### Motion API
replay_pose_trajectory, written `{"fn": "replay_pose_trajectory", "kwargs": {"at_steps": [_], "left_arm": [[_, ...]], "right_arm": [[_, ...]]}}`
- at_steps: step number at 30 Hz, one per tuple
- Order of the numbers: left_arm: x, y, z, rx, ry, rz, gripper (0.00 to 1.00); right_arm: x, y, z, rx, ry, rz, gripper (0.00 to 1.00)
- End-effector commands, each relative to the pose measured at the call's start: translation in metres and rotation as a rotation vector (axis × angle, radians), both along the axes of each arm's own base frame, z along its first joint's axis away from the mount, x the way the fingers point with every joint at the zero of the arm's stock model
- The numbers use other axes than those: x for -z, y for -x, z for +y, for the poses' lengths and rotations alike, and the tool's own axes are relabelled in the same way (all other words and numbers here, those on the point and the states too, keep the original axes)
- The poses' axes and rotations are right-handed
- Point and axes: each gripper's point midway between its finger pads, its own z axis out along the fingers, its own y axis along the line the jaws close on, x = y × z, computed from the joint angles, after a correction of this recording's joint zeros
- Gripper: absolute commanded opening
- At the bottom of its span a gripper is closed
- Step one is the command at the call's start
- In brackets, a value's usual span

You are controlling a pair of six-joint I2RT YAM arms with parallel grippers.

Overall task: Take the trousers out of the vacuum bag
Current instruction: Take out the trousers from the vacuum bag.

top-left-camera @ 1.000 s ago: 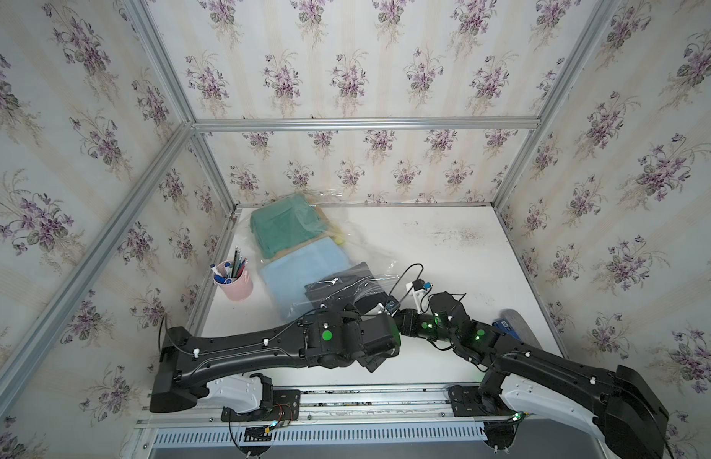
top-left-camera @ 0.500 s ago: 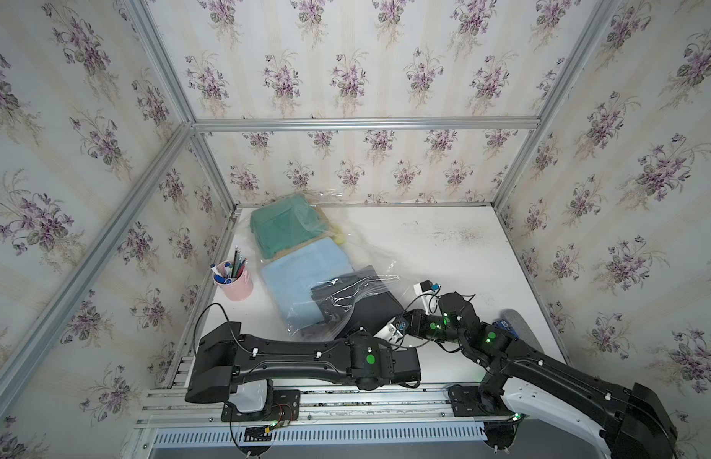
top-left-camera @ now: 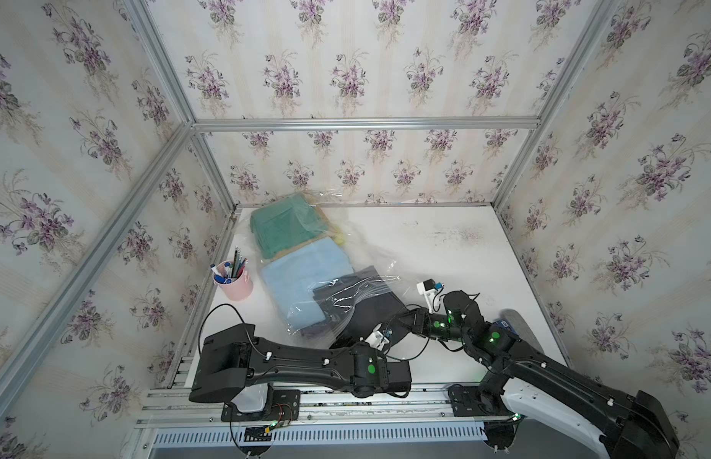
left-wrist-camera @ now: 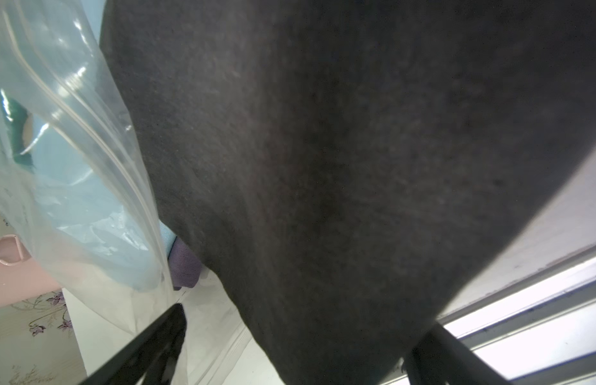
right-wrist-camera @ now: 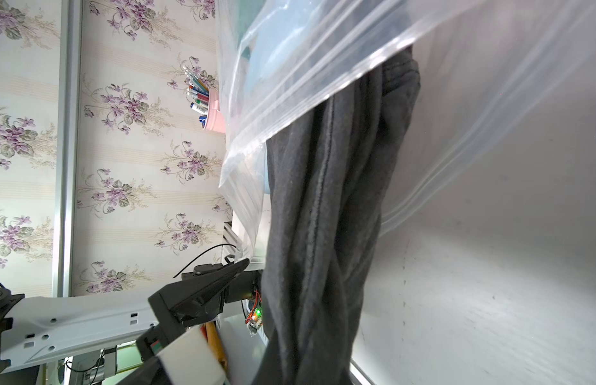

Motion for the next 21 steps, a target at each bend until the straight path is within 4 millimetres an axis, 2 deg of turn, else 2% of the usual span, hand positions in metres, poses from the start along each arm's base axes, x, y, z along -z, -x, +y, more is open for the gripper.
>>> {"fn": "replay_pose_trajectory", "kwargs": {"at_steps": [1, 10, 12, 15, 18, 21], "left_arm": [[0.005, -0.002, -0.002, -0.022, 0.026, -0.017, 1.0], [0.024, -0.005, -0.002, -0.041, -0.001, -0.038, 1.0], [0.024, -0.007, -0.002, -0.043, 0.0, -0.05, 0.95], [0.023, -0.01, -0.002, -0.045, 0.006, -0.063, 0.61], [0.022, -0.01, -0.004, -0.033, 0.013, -0.063, 0.41], [0.022, -0.011, -0.005, -0.029, 0.017, -0.065, 0.27]], "right_arm": [[-0.013, -0.003, 0.003, -0.002, -0.047, -0.026, 0.0], [-0.014, -0.003, 0.003, -0.01, -0.066, -0.013, 0.0], [-0.012, -0.002, 0.003, -0.012, -0.062, -0.007, 0.0], [-0.007, -0.002, 0.002, -0.008, -0.053, 0.003, 0.0], [-0.003, -0.002, 0.001, -0.002, -0.054, 0.01, 0.04], [-0.001, -0.001, 0.001, 0.002, -0.062, 0.018, 0.16]]}}
